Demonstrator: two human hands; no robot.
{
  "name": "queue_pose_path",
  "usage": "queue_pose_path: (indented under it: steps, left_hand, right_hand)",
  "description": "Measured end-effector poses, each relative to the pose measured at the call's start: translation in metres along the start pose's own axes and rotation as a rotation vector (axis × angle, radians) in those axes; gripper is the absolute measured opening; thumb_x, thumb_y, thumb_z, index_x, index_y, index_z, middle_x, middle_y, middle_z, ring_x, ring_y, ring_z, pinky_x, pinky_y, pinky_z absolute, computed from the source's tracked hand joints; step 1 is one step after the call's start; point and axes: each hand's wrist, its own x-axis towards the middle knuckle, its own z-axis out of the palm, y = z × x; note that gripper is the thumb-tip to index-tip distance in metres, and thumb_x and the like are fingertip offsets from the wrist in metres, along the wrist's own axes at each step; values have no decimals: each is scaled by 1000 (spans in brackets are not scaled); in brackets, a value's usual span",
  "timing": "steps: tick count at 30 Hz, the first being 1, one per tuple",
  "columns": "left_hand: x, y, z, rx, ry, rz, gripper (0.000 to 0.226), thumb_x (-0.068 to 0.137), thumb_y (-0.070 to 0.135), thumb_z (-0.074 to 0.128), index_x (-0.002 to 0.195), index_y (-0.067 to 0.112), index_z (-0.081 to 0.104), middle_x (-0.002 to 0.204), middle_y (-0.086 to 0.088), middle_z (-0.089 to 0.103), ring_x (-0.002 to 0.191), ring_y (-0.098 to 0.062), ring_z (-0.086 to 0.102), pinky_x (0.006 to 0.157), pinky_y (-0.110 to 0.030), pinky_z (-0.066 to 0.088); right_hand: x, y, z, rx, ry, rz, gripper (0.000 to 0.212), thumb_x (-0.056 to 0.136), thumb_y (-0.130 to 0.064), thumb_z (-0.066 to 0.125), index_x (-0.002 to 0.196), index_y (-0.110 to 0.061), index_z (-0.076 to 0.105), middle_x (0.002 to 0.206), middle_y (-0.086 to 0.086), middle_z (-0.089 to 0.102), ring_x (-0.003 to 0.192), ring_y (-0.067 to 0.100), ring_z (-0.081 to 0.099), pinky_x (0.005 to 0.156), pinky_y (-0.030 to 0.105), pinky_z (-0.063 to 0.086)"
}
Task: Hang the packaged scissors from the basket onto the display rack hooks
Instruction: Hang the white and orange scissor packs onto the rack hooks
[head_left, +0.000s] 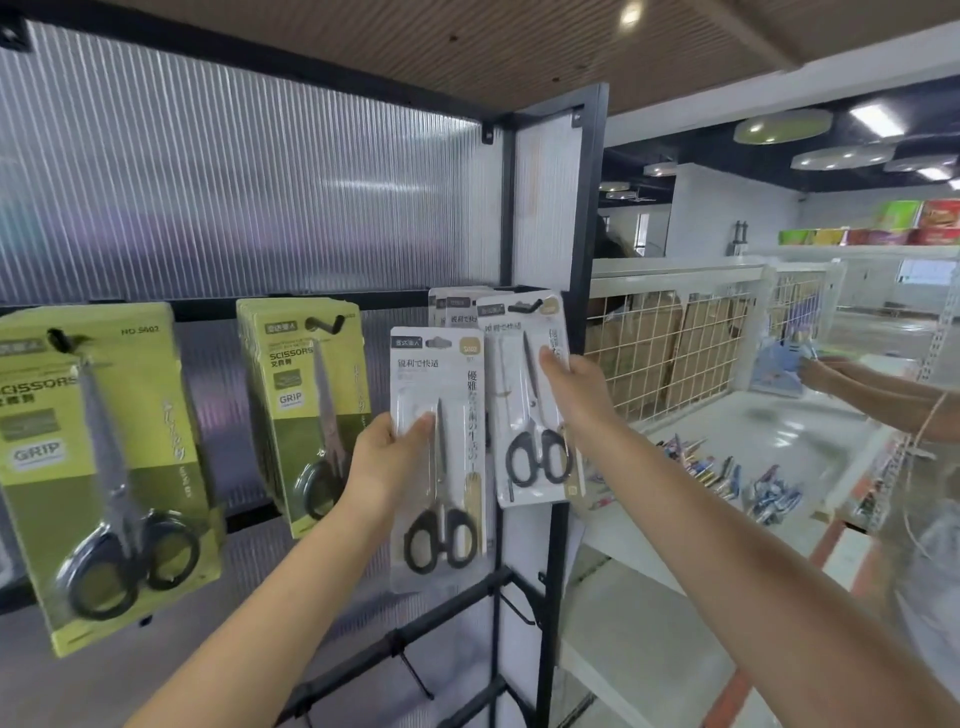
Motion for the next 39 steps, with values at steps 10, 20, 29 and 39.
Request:
queue_pose_path:
  steps: [10, 20, 29, 39]
  left_hand:
    - [3, -9, 4, -10, -31, -4, 20, 94, 24, 56, 100, 4, 57, 91, -10, 60, 80, -22, 57, 74, -36, 52]
    - [0, -9, 11, -21, -61, 33, 13, 95, 19, 55, 94, 7, 58, 85, -5, 64, 70, -14, 59, 52, -18, 49]
    - [-9, -17, 39, -34, -206, 127, 8, 93, 11, 56, 98, 10, 62, 82, 10, 66, 67, 4, 64, 58, -8, 49]
    - [-25, -33, 55, -64, -334, 23, 6, 89, 15, 61, 92, 10, 63, 93, -6, 71, 84, -19, 67, 78, -34, 55]
  right_hand:
    - [36, 12, 42, -56, -27, -10, 35, 98, -39, 44, 69, -19, 44, 65, -4, 44, 62, 11, 44, 59, 27, 36]
    - [47, 17, 27, -175, -62, -68, 34, 93, -43, 51, 104, -11, 55, 93, 0, 57, 88, 18, 55, 66, 27, 41]
    - [1, -22, -45, -314, -261, -275, 16, 93, -39, 52, 103, -27, 56, 99, -11, 63, 86, 1, 62, 77, 22, 53]
    - [-17, -24, -62, -436, -265, -296, 11, 95, -19, 54, 85, -23, 54, 101, 7, 69, 72, 5, 62, 62, 17, 55]
